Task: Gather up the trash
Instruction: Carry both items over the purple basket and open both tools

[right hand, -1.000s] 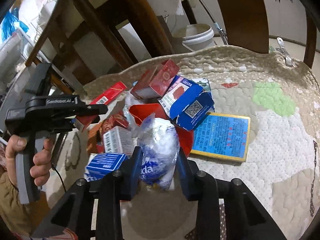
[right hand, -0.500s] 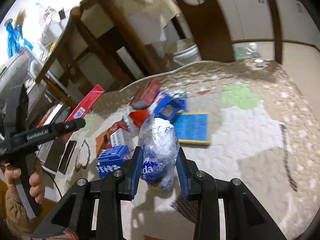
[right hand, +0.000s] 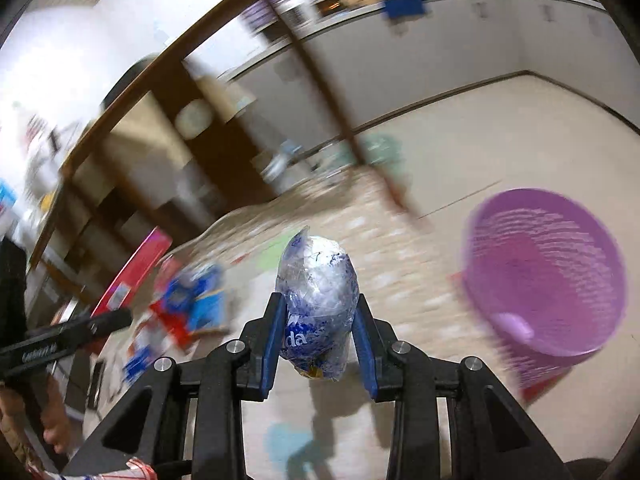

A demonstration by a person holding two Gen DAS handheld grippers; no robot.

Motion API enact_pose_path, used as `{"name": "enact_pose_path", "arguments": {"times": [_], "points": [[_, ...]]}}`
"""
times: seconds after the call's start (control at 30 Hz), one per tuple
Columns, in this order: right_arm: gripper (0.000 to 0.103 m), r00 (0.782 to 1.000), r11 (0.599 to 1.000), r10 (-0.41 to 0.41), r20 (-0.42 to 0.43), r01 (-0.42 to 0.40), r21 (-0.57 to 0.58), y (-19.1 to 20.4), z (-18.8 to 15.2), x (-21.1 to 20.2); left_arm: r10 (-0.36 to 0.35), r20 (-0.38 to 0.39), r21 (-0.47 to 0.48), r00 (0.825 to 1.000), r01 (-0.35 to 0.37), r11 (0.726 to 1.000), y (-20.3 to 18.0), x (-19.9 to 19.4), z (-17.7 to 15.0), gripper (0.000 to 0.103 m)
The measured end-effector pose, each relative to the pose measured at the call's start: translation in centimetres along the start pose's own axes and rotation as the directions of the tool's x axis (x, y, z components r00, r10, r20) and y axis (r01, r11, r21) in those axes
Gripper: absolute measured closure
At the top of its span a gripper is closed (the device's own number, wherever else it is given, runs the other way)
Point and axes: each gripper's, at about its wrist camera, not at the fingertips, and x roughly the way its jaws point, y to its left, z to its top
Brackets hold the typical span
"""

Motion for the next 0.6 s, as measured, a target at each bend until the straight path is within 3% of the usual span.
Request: {"name": "enact_pose_path", "arguments": {"times": [0.17,0.3,0.47,0.6], "points": [[0.067,0.988,0.987,-0.128,0.092,0.117,0.111,-8.0,2.2,-2.2,-0.095,-0.036,0.05,0.995,0.097,0.994,-6.1,4.0,2.7,0.064],[0.067,0.967,0.967,-0.217,0.137,0.193,0.168,-12.6,3.5,-2.9,-0.19,-0.082,0.076,0.978,0.196,0.978,-11.2,7.3,4.7,0.064],[0.067,0.956,0.946,-0.249,0.153,0.207,0.248,-16.5,4.1,-2.8,-0.231,-0.134,0.137,0.964,0.249,0.959,-16.7,11.0,5.7,0.064],[0.065,0.958,0.94,-0.251,0.136,0.208,0.269,-17.9,4.2,-2.3,-0.231,-0.175,0.149,0.957,0.258,0.955,-18.8,13.4,5.8,0.064]]}}
